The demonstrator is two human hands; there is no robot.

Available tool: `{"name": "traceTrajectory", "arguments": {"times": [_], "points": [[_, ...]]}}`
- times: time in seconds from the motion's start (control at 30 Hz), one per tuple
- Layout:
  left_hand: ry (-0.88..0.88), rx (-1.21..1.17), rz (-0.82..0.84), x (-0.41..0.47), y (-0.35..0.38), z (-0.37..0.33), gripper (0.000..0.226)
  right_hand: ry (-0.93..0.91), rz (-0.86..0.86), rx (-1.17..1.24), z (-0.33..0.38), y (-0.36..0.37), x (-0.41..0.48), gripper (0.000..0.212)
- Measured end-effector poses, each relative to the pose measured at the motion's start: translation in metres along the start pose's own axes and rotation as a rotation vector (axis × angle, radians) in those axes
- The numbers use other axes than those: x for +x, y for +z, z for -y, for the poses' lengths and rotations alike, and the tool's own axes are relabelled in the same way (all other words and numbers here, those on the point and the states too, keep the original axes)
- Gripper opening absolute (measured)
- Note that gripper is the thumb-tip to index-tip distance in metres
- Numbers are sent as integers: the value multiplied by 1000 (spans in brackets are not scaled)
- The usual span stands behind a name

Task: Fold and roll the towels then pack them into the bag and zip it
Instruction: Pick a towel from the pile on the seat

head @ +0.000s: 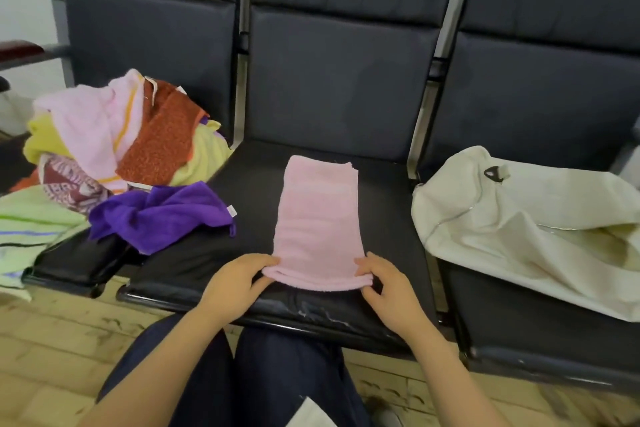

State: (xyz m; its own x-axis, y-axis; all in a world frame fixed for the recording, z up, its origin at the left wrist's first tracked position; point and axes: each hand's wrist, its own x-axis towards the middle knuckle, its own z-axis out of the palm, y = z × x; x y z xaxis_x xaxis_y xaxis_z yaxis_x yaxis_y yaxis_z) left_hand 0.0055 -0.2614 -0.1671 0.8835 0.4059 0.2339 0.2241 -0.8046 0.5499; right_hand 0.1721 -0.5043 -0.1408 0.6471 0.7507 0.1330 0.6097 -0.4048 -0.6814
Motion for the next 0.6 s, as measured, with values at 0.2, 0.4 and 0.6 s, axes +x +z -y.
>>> {"name": "traceTrajectory", "arguments": {"times": [0.2,0.4,0.6], "points": [[-168,-188,-7,2,-8,-12,19,60,13,181,1,0,0,16],[-234,-298,-16,30,-20,-37,16,118,-177,240,8,-3,17,12],[-412,-151,-102,32,7,-36,17,255,-170,54,6,16,28,27]]}}
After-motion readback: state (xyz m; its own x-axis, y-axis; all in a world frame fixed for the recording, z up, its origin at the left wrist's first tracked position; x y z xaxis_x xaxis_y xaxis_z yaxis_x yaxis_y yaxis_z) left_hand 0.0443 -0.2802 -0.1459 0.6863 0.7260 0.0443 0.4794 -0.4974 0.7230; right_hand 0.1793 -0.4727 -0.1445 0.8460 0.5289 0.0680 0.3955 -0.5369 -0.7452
